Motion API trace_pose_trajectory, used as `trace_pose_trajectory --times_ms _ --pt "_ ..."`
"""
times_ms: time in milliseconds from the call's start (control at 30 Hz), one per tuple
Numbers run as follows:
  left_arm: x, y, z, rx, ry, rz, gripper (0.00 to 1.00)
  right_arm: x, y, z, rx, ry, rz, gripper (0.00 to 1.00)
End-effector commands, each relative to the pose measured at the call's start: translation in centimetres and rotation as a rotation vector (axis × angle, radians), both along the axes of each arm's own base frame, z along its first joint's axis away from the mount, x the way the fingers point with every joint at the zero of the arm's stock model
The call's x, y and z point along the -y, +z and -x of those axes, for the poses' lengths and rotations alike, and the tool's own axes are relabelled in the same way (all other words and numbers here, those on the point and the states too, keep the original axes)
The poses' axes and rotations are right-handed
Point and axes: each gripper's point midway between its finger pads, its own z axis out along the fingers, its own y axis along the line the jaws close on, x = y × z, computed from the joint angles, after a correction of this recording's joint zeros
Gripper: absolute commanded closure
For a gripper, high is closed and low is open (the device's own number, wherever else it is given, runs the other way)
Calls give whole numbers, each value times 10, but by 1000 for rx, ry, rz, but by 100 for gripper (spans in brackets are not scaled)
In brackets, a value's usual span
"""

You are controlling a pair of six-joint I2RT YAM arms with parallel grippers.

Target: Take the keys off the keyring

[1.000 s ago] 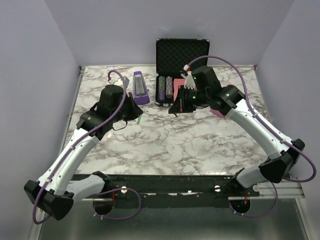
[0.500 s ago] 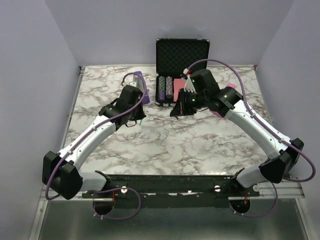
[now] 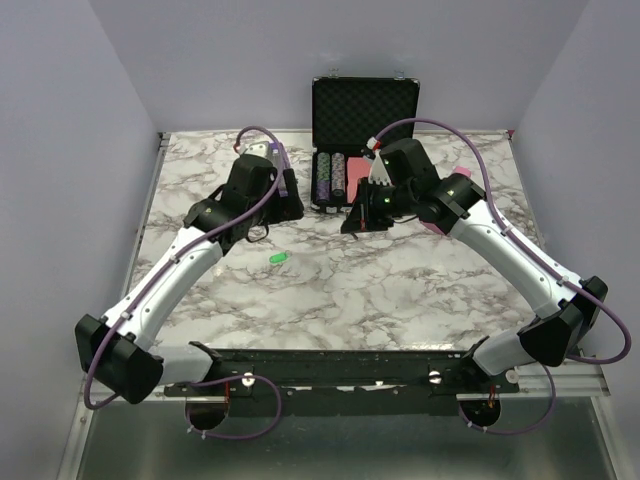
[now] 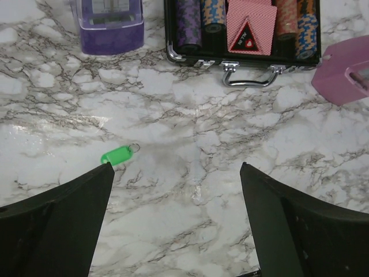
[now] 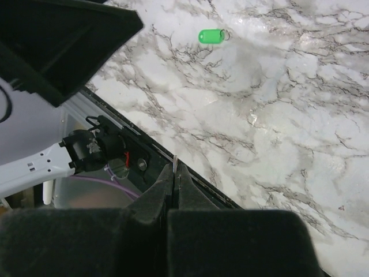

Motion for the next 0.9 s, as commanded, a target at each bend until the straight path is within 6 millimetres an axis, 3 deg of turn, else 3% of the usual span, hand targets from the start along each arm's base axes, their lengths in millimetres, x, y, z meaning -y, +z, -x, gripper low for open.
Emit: trace_pose_trajectory --times_ms 0,133,333,433,667,867 --pt "-23 45 9 100 35 20 1 8 2 -2 21 -25 25 99" --pt "-48 47 20 140 89 22 1 11 -1 -4 29 -38 43 99" --pt "-82 25 42 168 141 -21 1 15 -9 -9 40 -53 81 99" --pt "-94 22 54 191 167 -19 1 17 -23 -11 23 -56 110 99" --pt "-109 13 76 263 213 15 1 7 -53 -18 -20 -30 145 99" --pt "-113 3 90 347 201 56 1 2 -86 -36 -60 -36 230 99"
